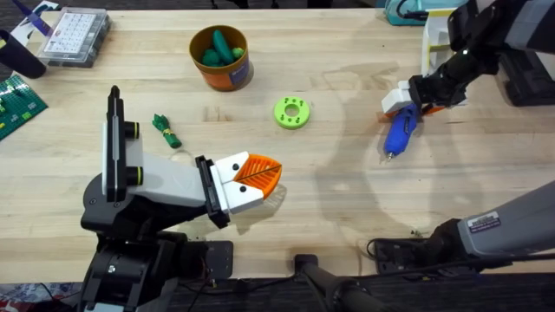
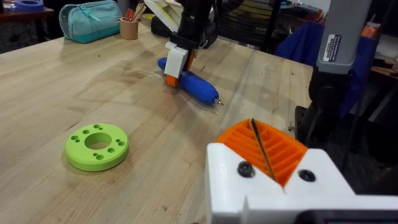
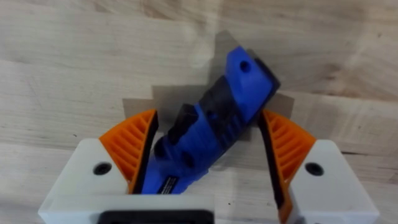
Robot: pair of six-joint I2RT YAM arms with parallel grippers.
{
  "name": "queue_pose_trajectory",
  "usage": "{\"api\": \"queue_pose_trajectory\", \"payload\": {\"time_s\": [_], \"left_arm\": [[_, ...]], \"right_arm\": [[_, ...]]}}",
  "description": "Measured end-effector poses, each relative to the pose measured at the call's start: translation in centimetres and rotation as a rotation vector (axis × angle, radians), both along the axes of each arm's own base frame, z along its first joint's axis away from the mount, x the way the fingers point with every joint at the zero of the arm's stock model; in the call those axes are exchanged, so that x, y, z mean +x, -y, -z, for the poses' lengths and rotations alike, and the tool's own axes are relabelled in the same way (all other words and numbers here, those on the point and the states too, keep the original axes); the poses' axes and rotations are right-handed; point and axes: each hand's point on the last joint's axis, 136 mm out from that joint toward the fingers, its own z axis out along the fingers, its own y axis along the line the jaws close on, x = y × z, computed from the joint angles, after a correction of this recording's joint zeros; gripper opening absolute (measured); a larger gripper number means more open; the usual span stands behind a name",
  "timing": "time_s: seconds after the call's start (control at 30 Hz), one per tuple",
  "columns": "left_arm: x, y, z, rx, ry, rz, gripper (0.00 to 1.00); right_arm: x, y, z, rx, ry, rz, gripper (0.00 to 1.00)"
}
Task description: Pick up the gripper from the table and insert it into the empty holder that is missing its gripper. Then pick up a screw, insert it into the mounting hole, and use the screwdriver to tighten it. Finally, clean up the table by picking up the vegetable and placing it into the bucket.
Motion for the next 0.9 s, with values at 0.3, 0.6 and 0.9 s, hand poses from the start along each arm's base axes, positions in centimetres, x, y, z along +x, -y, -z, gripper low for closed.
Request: {"api": "queue_pose_trajectory", "payload": {"time_s": [0.3, 0.6, 0.9], "left_arm": [[0.0, 0.0, 0.0, 0.0, 0.0, 0.002, 0.013], [-0.1, 0.0, 0.0, 0.0, 0.0, 0.003, 0.013], [0.0, 0.0, 0.0, 0.0, 0.0, 0.003, 0.013]], "right_arm": [[0.0, 0.0, 0.0, 0.003, 0.001, 0.02, 0.965], [0.4, 0.7, 0.0, -0.014, 0.009, 0.249, 0.965], [0.6, 1.1, -0.1, -0.015, 0.018, 0.474, 0.965]]}}
